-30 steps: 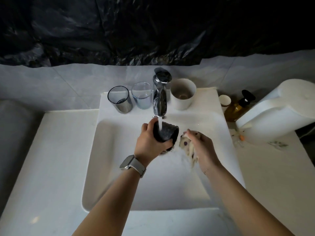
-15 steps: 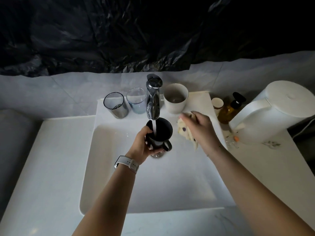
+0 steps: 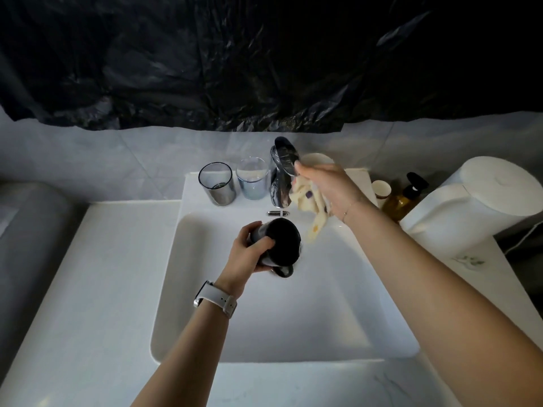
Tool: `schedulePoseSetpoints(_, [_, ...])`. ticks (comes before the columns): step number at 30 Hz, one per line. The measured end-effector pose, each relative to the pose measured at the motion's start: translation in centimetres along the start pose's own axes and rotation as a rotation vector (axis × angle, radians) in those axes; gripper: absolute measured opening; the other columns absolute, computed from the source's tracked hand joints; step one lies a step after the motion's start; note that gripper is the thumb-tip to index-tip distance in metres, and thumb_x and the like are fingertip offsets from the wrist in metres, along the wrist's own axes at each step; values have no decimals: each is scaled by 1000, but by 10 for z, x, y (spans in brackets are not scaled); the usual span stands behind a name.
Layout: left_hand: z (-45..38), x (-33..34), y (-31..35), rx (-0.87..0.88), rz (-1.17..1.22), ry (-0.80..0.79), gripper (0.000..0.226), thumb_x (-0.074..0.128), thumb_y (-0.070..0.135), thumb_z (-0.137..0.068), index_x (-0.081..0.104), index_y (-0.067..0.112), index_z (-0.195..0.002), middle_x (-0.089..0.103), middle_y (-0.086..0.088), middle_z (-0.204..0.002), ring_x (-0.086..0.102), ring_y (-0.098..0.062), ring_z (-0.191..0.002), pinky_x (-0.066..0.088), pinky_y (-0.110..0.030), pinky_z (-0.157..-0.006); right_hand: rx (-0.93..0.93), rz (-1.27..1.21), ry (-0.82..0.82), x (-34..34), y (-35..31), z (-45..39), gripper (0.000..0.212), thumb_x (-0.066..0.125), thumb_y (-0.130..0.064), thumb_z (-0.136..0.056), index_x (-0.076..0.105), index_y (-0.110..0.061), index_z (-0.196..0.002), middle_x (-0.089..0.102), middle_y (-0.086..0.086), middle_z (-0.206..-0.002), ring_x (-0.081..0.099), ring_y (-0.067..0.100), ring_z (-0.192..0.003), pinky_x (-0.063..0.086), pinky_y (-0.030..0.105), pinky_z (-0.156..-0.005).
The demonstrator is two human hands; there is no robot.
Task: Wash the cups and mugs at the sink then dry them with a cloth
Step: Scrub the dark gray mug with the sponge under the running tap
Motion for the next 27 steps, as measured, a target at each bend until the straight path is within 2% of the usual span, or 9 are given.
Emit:
schedulePoseSetpoints(3, [3,-4,2,107,-184,55,74,78,34,-58,54,28,-127,48,-6,-125,60,-23,-105,59,-36,-76,9,-93,38,-6,19,12,34,62,-41,-90,69,-9,-79,64,10,-69,49,15,-46,38,17,-44])
schedulePoseSetpoints(6, [17,-5,16,316,-648,167,73,83,33,-66,52,32,-133,43,2,-115,53,-14,-99,44,-21,-85,188,-122,72,-15,65,31,46,63,-57,-81,72,-12,-84,69,3,-70,59,16,-59,46,23,-60])
schedulePoseSetpoints(8, [27,-2,28,472,-916,187,80,83,37,-63,50,31,-136,44,0,-116,55,-21,-101,45,-24,-86,293,-165,53,-21,102,44,44,72,-59,-73,71,-15,-83,68,7,-78,60,22,-70,46,32,-70])
schedulePoseSetpoints(11, [38,5,36,561,-1215,146,90,80,42,-58,46,31,-140,41,-4,-122,49,-30,-110,50,-34,-86,358,-272,-41,-18,145,63,28,82,-32,-70,62,-13,-69,60,10,-67,56,23,-64,40,29,-62])
schedulePoseSetpoints(14, [47,12,45,638,-1397,145,92,77,45,-59,41,32,-143,37,-4,-126,43,-28,-115,52,-34,-77,448,-574,-51,-12,181,70,13,72,-8,-80,63,-5,-71,70,12,-71,70,18,-69,50,27,-74])
schedulePoseSetpoints(16, [54,17,49,694,-1493,133,94,77,44,-59,40,31,-144,37,-6,-129,41,-28,-116,52,-35,-75,526,-805,-52,-7,195,73,29,55,-7,-94,65,2,-68,70,16,-67,69,14,-55,49,18,-55])
schedulePoseSetpoints(19, [61,21,53,746,-1579,147,94,78,43,-58,41,30,-144,40,-7,-130,42,-30,-115,52,-38,-76,640,-1172,-23,-2,205,81,41,35,-18,-103,58,7,-81,67,21,-59,60,13,-37,31,13,-26])
schedulePoseSetpoints(24, [73,21,54,819,-1557,188,95,82,37,-53,48,26,-141,44,-11,-128,47,-35,-112,53,-41,-72,682,-1277,-18,0,212,86,70,38,-22,-103,57,-3,-38,53,3,-37,51,11,-28,30,12,-25])
schedulePoseSetpoints(27, [76,20,52,817,-1520,209,95,83,37,-53,48,25,-140,44,-11,-128,46,-35,-112,54,-40,-71,642,-1166,47,-3,209,87,51,46,-35,-100,52,-11,-55,43,-2,-34,41,9,-25,33,12,-29])
Point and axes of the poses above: each hand's wrist, its own z-axis away from the middle knuckle, its own x-axis out of the palm, y = z × x, the point moved 6 cm from there along -z, towards the middle knuckle
